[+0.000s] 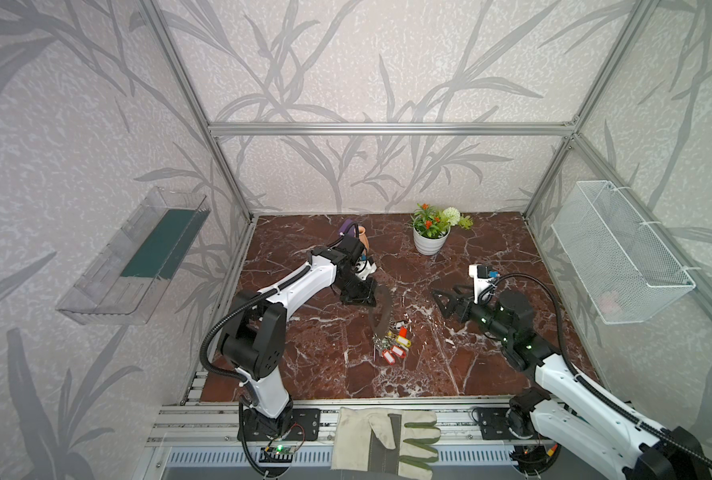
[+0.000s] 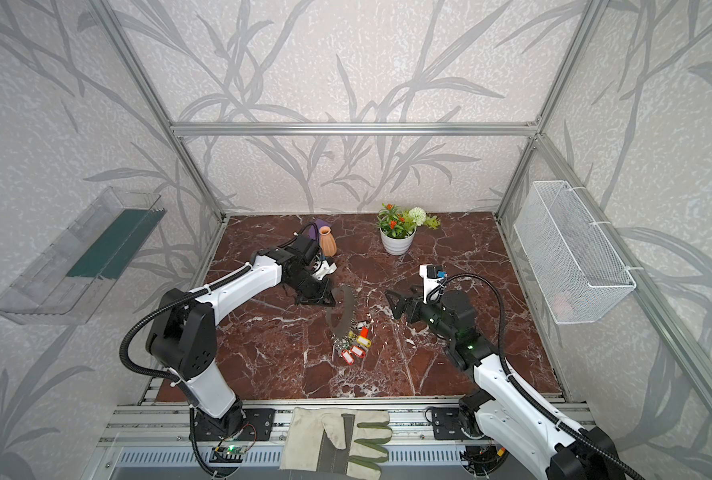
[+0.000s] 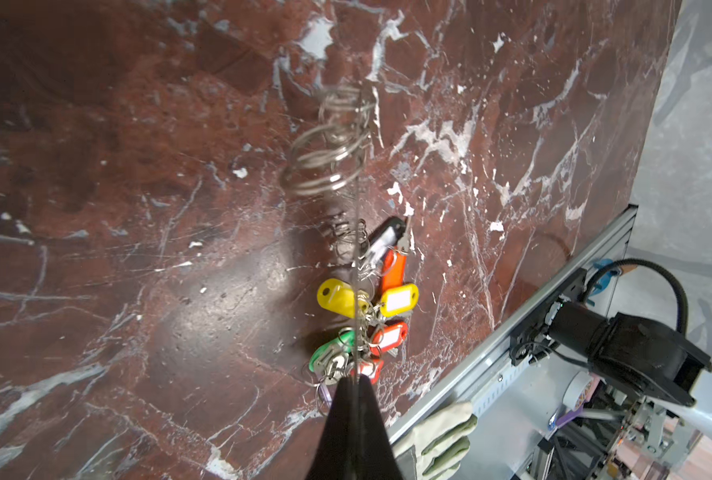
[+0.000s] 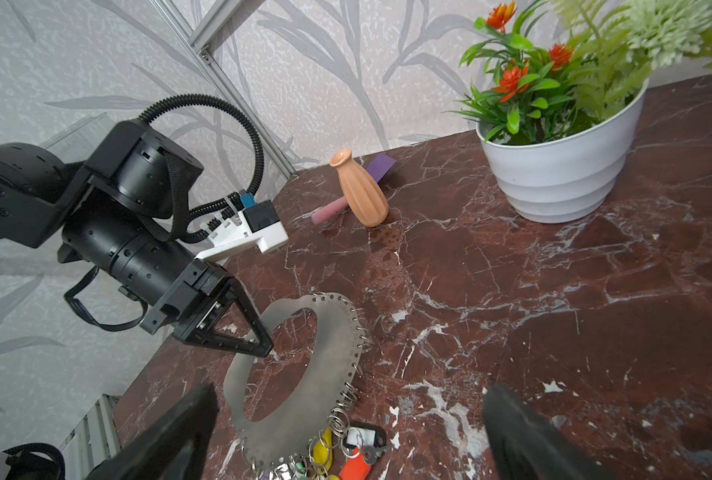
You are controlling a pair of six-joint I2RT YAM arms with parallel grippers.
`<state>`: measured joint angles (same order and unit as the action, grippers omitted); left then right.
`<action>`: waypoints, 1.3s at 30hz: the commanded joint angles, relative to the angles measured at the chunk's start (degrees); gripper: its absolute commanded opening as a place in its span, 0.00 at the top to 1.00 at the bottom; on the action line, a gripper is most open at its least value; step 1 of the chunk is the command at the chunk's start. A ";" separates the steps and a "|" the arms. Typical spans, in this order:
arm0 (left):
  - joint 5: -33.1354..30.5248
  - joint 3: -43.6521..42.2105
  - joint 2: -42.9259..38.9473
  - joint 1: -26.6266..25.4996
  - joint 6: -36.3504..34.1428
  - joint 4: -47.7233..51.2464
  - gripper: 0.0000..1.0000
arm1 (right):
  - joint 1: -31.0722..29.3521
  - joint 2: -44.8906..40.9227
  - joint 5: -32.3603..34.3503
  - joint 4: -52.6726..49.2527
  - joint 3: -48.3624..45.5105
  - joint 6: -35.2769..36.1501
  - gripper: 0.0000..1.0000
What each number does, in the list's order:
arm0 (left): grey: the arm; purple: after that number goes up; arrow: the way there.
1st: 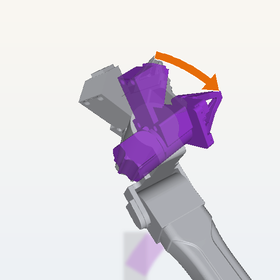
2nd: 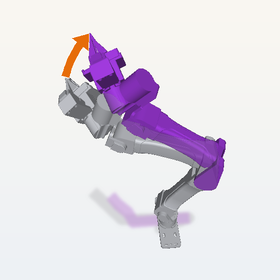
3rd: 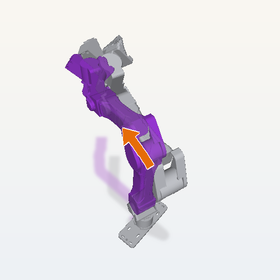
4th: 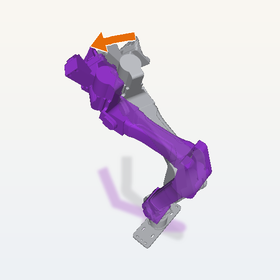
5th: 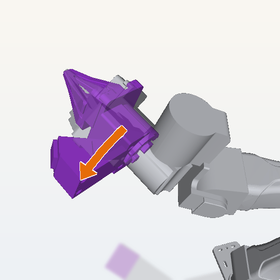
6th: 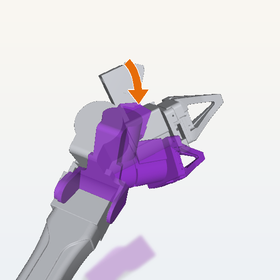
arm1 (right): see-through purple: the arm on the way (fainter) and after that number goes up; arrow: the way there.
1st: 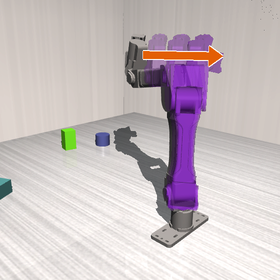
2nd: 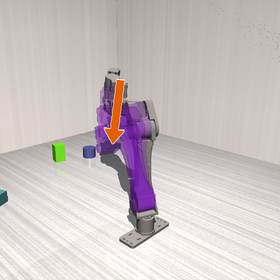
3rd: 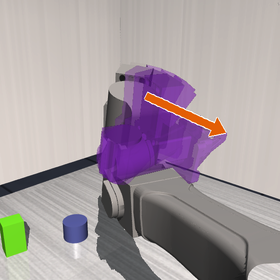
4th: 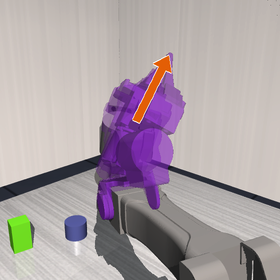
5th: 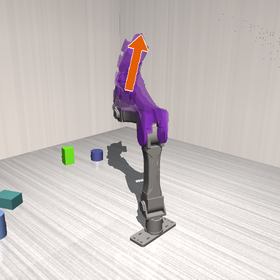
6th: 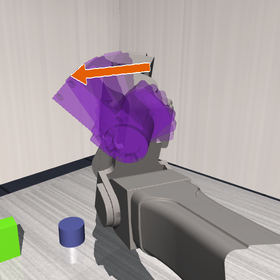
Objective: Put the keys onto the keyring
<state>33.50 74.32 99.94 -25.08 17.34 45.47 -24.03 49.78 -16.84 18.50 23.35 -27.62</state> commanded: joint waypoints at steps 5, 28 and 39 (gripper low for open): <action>-3.91 -4.20 -1.45 4.36 2.16 -3.57 0.90 | 0.22 1.10 -1.36 2.60 -0.72 -0.41 0.01; -58.74 -30.67 -40.22 11.28 16.18 -38.25 0.01 | 4.09 2.49 11.54 -15.76 12.80 6.59 0.01; -86.20 -43.83 -31.45 13.04 0.72 -58.70 0.01 | 6.97 9.55 47.90 19.33 -5.28 23.91 0.01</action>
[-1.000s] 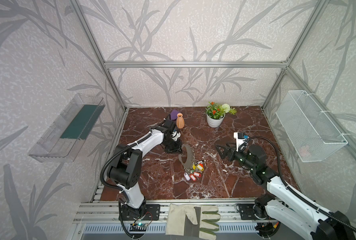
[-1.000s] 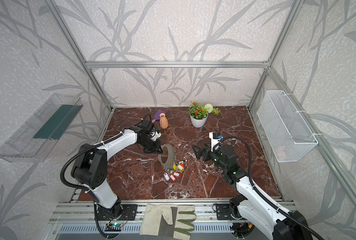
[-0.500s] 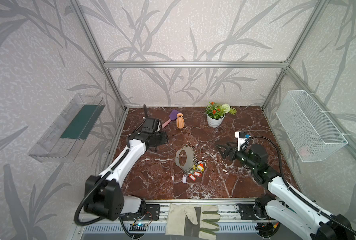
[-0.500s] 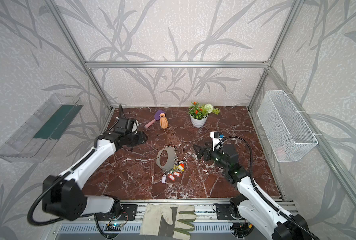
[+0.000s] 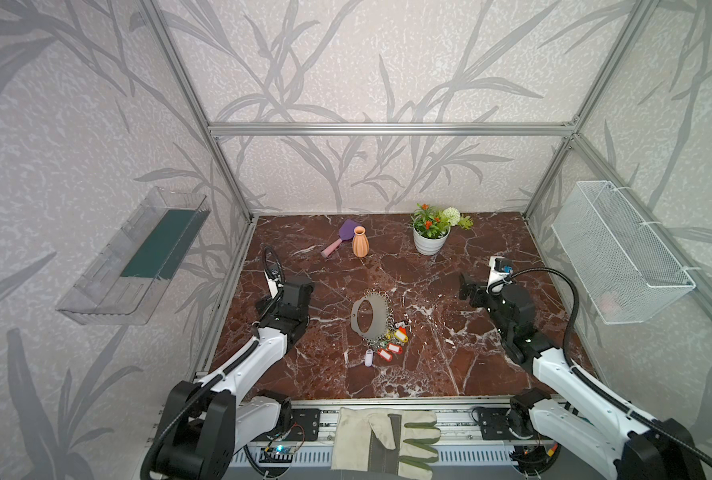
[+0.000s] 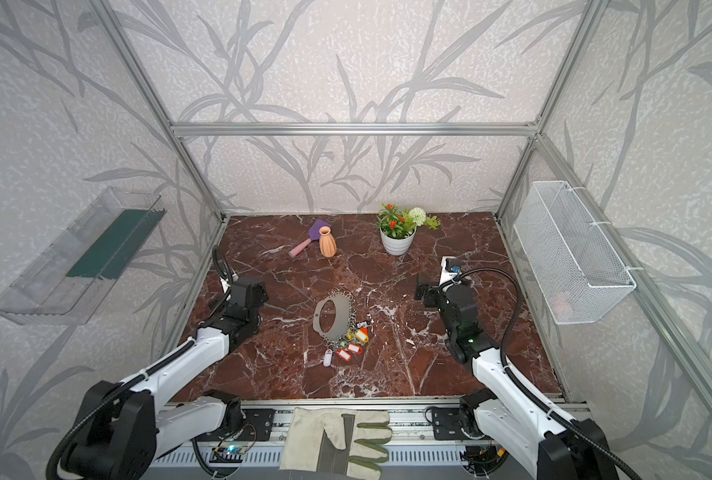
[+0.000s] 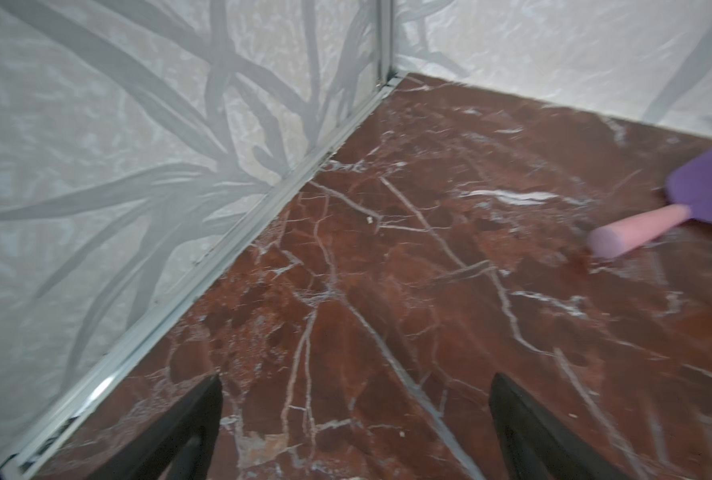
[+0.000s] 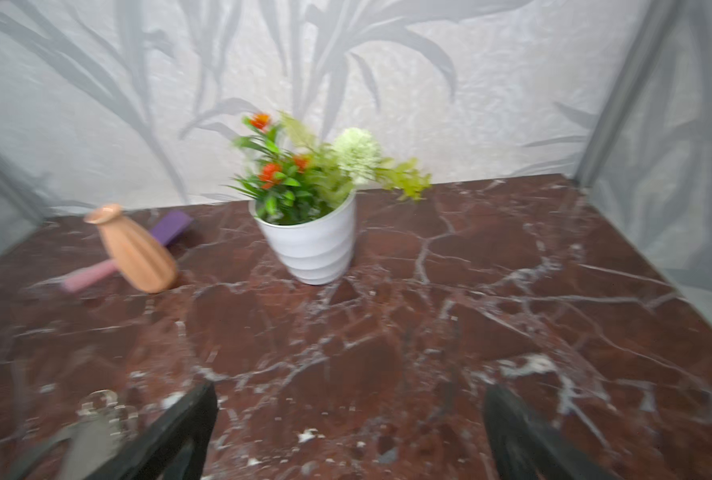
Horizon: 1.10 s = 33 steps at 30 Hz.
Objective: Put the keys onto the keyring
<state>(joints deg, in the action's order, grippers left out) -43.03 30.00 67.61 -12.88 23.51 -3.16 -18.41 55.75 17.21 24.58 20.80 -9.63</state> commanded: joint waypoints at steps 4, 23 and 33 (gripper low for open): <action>1.64 -4.54 1.68 5.73 -9.49 -20.34 0.01 | 5.61 11.40 11.74 13.66 -2.20 6.70 0.01; 24.22 -7.03 19.01 12.71 -16.91 -42.67 0.01 | 9.69 35.22 -1.91 33.91 -0.64 12.46 0.01; 26.14 -7.08 19.10 12.53 -18.25 -43.18 0.01 | 9.97 35.57 -2.12 34.66 -0.58 12.61 0.01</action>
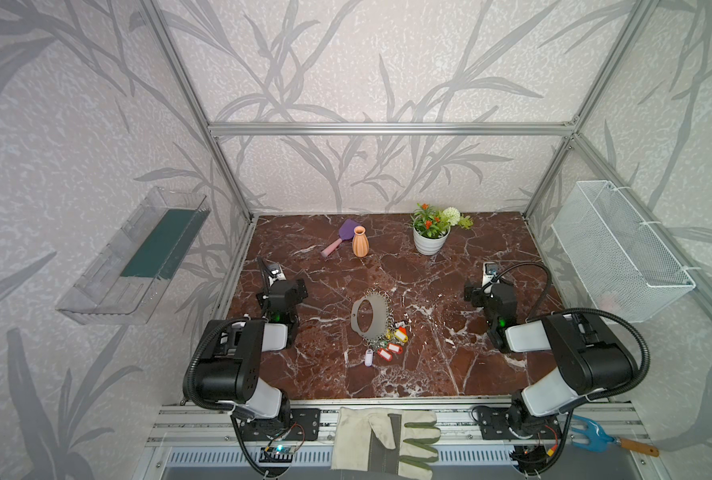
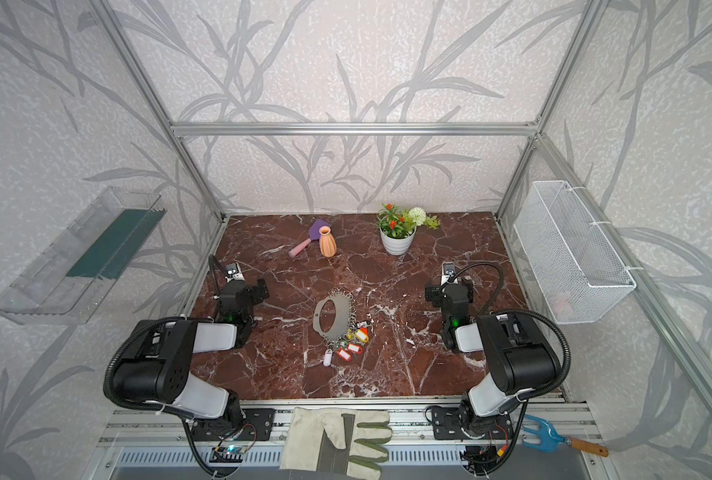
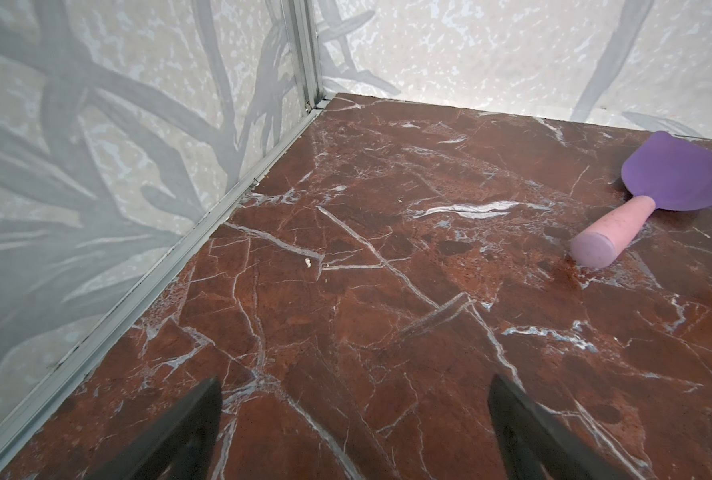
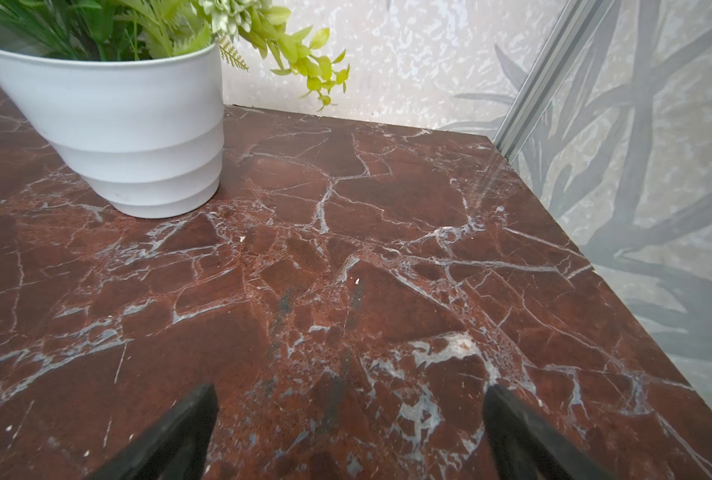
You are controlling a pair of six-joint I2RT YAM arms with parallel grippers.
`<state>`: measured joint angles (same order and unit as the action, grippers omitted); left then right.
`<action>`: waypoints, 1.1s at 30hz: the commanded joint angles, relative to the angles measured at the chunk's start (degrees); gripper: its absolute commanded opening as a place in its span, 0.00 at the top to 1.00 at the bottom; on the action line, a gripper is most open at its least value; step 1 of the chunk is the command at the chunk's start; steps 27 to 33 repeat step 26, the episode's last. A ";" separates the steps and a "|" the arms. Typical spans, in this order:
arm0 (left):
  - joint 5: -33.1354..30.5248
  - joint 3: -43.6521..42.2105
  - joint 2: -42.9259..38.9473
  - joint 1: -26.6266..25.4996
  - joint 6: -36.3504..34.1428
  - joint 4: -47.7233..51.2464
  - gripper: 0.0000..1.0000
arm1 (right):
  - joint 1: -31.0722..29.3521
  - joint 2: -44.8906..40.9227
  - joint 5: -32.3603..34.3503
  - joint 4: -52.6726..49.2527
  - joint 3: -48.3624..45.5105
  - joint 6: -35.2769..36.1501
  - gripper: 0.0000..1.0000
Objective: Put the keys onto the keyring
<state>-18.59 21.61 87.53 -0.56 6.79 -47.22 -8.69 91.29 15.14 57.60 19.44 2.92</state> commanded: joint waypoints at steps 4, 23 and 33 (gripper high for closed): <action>1.79 1.25 -0.65 0.30 -1.51 0.52 0.01 | 0.24 0.03 -0.07 1.63 0.82 -0.01 0.01; 2.15 1.58 -0.61 0.38 -1.51 1.06 0.01 | 0.20 0.01 -0.06 1.63 0.81 -0.02 0.01; 2.13 1.34 -0.71 0.39 -1.52 0.84 0.01 | 0.25 0.03 -0.07 1.64 0.78 -0.02 0.01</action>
